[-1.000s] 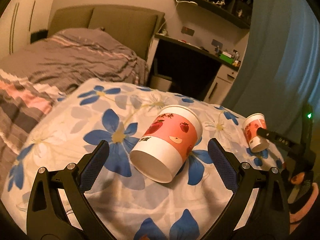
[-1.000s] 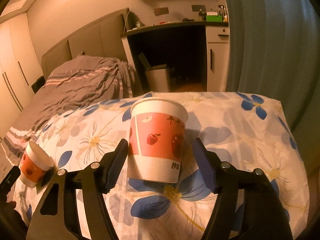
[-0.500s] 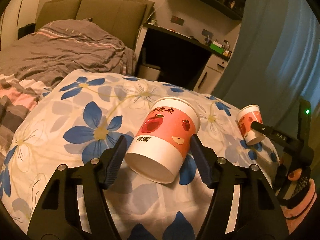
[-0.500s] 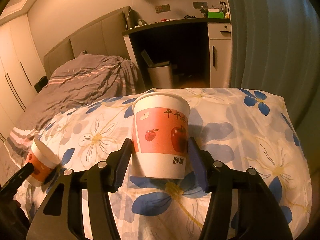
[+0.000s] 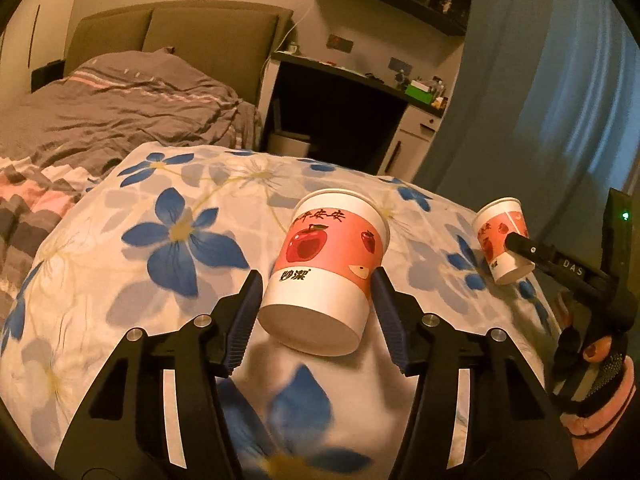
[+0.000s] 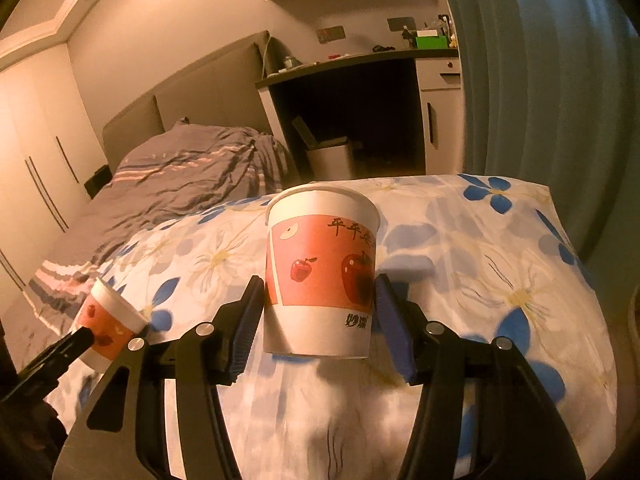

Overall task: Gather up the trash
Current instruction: 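Grasp the white apple-print cup with the right tool while the left tool grasps the other white cup, then carry both white paper cups over to the brown bin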

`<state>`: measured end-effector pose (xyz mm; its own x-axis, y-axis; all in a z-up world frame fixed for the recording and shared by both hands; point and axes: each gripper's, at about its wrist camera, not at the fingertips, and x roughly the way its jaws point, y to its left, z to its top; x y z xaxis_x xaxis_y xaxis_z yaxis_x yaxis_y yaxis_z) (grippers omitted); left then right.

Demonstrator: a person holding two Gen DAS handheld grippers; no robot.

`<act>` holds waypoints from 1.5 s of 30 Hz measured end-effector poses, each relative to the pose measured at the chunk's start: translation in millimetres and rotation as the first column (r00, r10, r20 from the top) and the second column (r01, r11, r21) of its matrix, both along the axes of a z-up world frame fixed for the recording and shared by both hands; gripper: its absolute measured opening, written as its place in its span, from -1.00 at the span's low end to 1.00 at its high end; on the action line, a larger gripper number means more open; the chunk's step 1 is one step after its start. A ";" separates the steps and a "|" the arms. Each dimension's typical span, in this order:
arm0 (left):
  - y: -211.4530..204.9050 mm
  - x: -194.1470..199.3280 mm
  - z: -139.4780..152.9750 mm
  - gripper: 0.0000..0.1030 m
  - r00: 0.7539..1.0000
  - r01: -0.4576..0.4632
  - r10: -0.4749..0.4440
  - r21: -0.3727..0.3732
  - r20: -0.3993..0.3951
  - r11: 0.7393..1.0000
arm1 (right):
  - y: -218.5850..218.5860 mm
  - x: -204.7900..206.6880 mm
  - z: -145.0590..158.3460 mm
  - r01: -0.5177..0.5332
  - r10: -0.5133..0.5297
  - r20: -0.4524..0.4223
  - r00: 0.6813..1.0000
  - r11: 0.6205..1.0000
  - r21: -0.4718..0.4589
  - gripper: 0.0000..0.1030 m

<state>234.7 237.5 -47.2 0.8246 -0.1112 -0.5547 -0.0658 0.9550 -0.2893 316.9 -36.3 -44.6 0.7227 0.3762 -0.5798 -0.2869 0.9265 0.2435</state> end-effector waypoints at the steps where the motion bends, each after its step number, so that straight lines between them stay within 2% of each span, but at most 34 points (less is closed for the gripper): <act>1: -2.6 -4.0 1.2 0.06 1.000 0.001 -0.001 -0.005 0.005 1.000 | -3.1 -5.4 1.5 -0.003 0.003 0.002 1.000 1.000 0.006 0.08; 10: -49.1 -50.3 18.4 0.06 0.998 -0.035 0.036 -0.009 0.059 0.999 | -38.0 -74.0 22.8 -0.031 0.026 0.061 0.998 0.997 0.075 0.08; 15: -74.7 -66.0 22.5 0.06 0.997 -0.020 0.023 -0.033 0.078 0.999 | -60.9 -111.5 28.2 -0.031 0.023 0.081 0.996 0.994 0.103 0.08; 21: -109.6 -77.8 28.6 0.06 0.995 0.028 -0.026 -0.029 0.094 0.999 | -93.8 -145.8 31.9 -0.006 -0.006 0.102 0.995 0.992 0.124 0.08; 32: -162.7 -87.8 42.5 0.06 0.987 0.105 -0.105 0.006 0.125 0.994 | -143.2 -171.5 38.0 0.048 -0.069 0.144 0.987 0.988 0.146 0.08; 45: -209.1 -79.6 49.7 0.06 0.974 0.178 -0.182 0.041 0.135 0.983 | -184.2 -176.4 38.6 0.124 -0.154 0.170 0.973 0.977 0.175 0.08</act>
<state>155.1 28.4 2.5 0.8610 -0.2509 -0.4425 0.1468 0.9555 -0.2560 140.5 -220.4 -6.0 0.8621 0.3425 -0.3735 -0.2110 0.9128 0.3498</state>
